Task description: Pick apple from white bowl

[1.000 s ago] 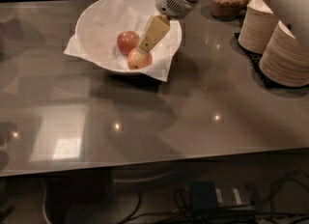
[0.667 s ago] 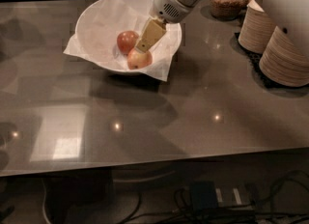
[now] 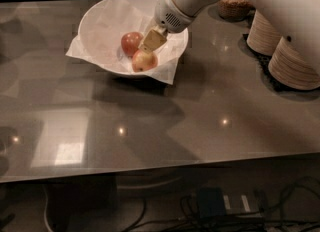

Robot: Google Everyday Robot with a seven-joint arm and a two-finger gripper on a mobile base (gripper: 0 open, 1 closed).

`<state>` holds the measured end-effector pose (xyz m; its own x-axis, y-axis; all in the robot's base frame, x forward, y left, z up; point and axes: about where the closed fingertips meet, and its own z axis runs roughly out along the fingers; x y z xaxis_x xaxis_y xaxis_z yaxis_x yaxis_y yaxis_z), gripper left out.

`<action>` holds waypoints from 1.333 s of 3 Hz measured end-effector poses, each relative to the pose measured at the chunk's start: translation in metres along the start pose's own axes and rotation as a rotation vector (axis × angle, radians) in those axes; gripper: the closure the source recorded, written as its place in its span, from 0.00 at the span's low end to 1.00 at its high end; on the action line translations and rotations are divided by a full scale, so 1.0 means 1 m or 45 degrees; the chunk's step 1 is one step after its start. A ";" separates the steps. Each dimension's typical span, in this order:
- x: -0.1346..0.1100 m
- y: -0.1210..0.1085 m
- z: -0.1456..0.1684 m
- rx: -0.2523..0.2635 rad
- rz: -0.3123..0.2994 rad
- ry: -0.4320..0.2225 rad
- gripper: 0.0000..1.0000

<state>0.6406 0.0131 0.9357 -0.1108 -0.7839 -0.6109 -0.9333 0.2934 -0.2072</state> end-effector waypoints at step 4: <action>0.022 0.010 0.047 -0.053 0.023 0.038 0.38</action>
Offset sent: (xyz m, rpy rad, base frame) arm -0.0124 0.0141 -0.0309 0.0326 0.0834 0.0219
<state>0.6447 0.0246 0.8846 -0.1375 -0.7948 -0.5911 -0.9444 0.2852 -0.1638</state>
